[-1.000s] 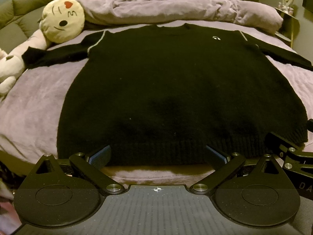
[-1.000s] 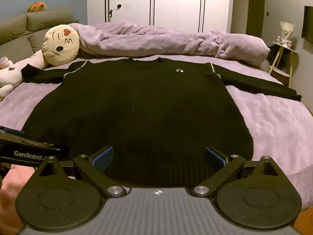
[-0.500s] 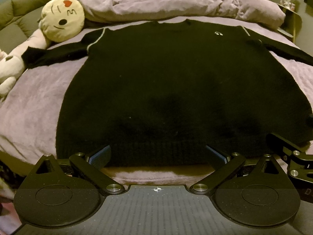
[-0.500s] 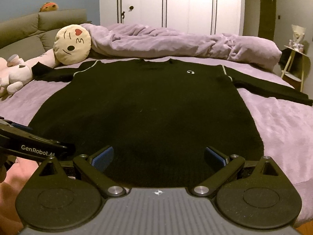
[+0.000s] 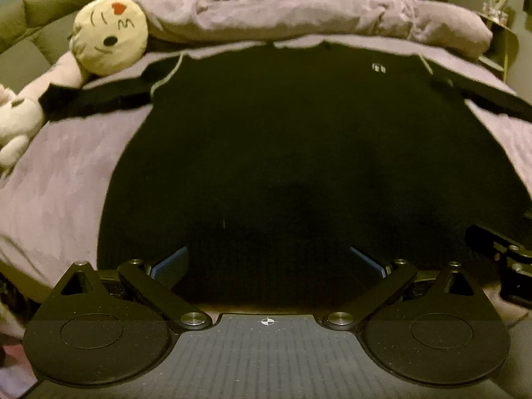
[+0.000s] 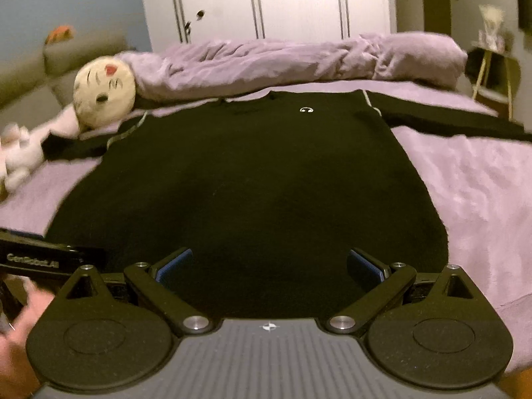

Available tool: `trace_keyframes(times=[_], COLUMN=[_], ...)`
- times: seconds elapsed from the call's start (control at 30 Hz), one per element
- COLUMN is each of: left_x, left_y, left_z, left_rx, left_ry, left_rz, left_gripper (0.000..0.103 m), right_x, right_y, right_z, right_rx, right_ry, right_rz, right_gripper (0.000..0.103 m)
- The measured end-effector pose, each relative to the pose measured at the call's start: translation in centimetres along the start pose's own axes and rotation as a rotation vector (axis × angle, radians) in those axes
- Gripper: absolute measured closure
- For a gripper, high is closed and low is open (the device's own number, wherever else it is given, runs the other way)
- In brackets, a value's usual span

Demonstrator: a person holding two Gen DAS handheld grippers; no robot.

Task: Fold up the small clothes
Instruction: 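Grasp the black sleeve cuff nearest the right gripper with the right gripper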

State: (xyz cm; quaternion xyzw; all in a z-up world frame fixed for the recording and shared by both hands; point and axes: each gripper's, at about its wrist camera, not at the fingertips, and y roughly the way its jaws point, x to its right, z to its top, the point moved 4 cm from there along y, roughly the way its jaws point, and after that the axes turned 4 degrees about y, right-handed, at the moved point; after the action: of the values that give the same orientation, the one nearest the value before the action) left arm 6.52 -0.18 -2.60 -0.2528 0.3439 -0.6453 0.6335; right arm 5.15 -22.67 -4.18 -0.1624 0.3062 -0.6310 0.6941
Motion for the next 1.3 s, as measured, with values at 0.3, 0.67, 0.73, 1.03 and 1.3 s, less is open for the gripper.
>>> trace_keyframes(times=[0.3,0.67,0.73,1.03,1.3], left_x=[1.1,1.6,1.5,0.2,0.5], left_y=[4.2,13.1,14.3,15.4,15.6], left_z=[7.2,10.5,10.1,7.9,8.3], left_rx=[0.049,-0.043,-0.101,-0.123,-0.136], left_ry=[-0.023,-0.097,-0.107,-0.261,-0.286], left_rz=[0.024,0.113,0.095,0.014,0.004], left_gripper=[0.000,0.000,0.000,0.000,0.000], right_x=[10.1,19.3,22.6,43.5,50.4], right_y=[5.7,6.8,5.6,7.8,14.7], right_z=[3.6,2.8,5.2,15.6,17.4], right_rx=[-0.052,-0.090,0.011,0.280,0.318], right_ry=[0.395,0.695,0.696,0.861,1.079], right_rz=[0.068,0.384,0.328,-0.191,-0.267], right_gripper=[0.004,0.008,0.011,0.051,0.068])
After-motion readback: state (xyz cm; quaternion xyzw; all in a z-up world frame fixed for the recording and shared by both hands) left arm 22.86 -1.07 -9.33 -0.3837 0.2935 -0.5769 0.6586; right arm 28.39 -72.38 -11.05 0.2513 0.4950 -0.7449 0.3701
